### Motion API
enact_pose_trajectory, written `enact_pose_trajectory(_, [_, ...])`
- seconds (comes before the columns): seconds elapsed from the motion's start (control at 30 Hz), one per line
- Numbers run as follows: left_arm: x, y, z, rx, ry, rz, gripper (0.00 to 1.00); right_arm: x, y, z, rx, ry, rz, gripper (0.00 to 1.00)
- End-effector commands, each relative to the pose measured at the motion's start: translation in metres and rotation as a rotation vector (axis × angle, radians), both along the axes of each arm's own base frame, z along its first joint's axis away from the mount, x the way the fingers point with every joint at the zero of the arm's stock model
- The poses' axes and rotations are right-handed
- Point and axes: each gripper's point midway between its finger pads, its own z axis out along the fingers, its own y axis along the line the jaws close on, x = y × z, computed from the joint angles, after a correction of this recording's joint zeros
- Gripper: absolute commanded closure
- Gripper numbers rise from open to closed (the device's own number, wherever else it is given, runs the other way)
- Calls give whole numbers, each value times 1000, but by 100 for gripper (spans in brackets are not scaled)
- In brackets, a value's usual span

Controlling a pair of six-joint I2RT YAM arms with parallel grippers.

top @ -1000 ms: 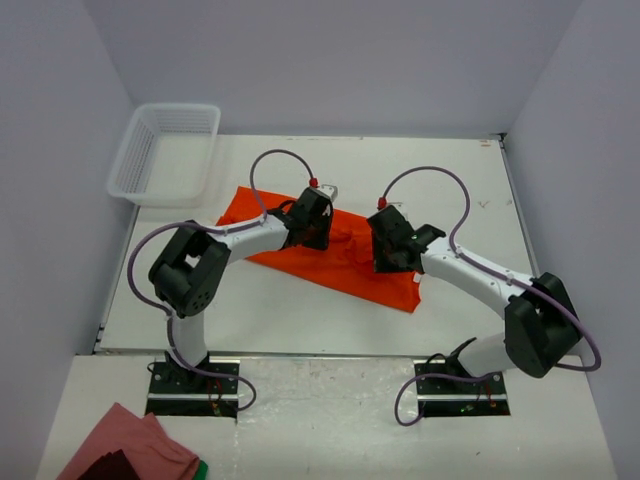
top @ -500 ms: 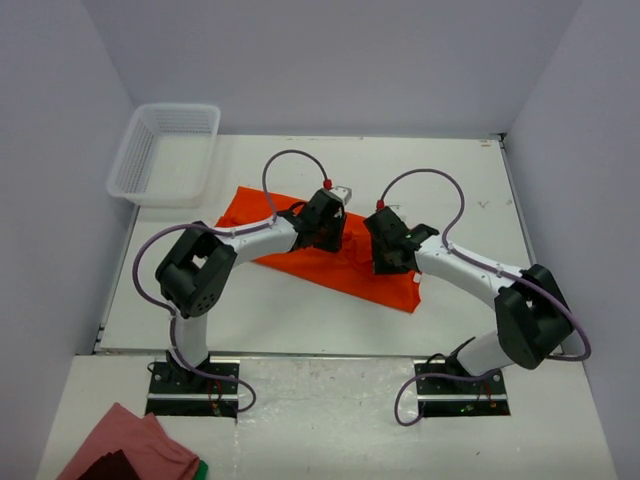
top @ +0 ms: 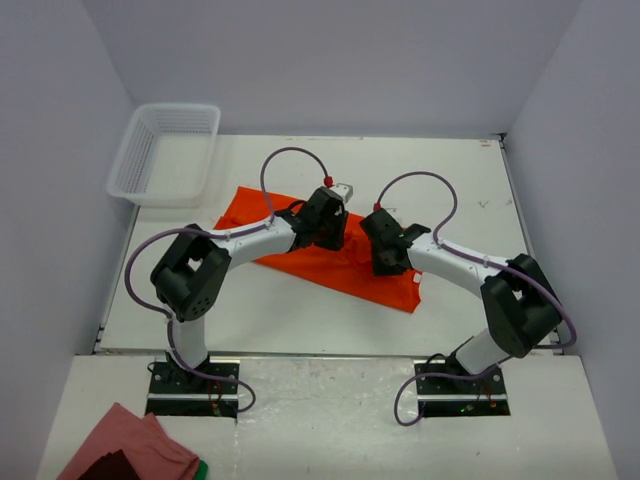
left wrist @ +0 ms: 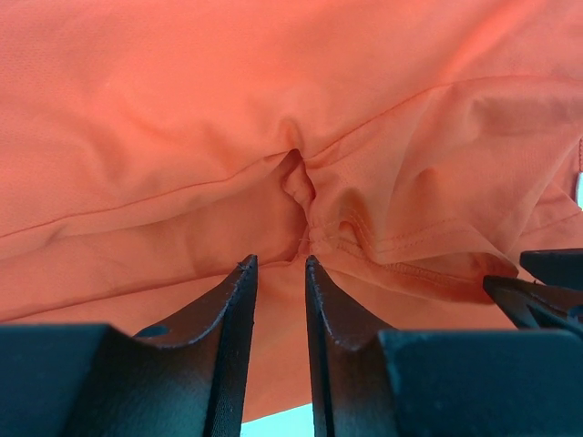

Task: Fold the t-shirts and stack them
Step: Fold the other side of the tshirt into a rectangle

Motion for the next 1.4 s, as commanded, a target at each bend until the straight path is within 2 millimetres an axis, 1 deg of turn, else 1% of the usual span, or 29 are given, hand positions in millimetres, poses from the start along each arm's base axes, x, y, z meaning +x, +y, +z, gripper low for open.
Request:
enact_pose_trajectory(0.0, [3, -10, 27, -44, -55, -25, 71, 15, 7, 11, 31, -49, -27, 71])
enact_pose_trajectory(0.07, [3, -11, 29, -49, -59, -25, 71, 15, 5, 10, 30, -45, -33, 74])
enact_pose_trajectory(0.1, [0, -14, 29, -63, -44, -42, 70, 14, 5, 10, 30, -44, -34, 77])
enact_pose_trajectory(0.17, [0, -17, 32, -71, -47, -47, 69, 14, 6, 9, 32, -42, -36, 82])
enact_pose_trajectory(0.2, [-2, -19, 31, -73, -43, -54, 68, 13, 5, 8, 32, -41, -38, 88])
enact_pose_trajectory(0.3, [-4, -24, 36, -83, -48, -65, 65, 13, 5, 8, 32, -39, -42, 100])
enact_pose_trajectory(0.5, [-10, -29, 39, -104, -36, -83, 58, 13, 5, 8, 31, -39, -41, 100])
enact_pose_trajectory(0.57, [-10, -31, 41, -110, -39, -85, 55, 13, 5, 7, 34, -38, -40, 100])
enact_pose_trajectory(0.67, [-7, -32, 40, -109, -46, -81, 53, 12, 5, 7, 37, -37, -38, 100])
enact_pose_trajectory(0.87, [3, -38, 30, -85, -52, -81, 53, 11, 7, 8, 47, -36, -30, 100])
enact_pose_trajectory(0.93, [7, -40, 31, -87, -56, -78, 53, 11, 7, 9, 51, -38, -29, 100])
enact_pose_trajectory(0.97, [7, -42, 26, -83, -50, -81, 53, 11, 8, 10, 54, -40, -28, 100])
enact_pose_trajectory(1.1, [9, -46, 22, -85, -41, -86, 54, 11, 7, 13, 54, -46, -30, 100])
enact_pose_trajectory(1.23, [10, -45, 15, -67, -38, -82, 55, 11, 6, 15, 53, -49, -26, 100])
enact_pose_trajectory(1.37, [10, -39, 10, -42, -34, -71, 56, 11, 7, 12, 54, -43, -26, 100])
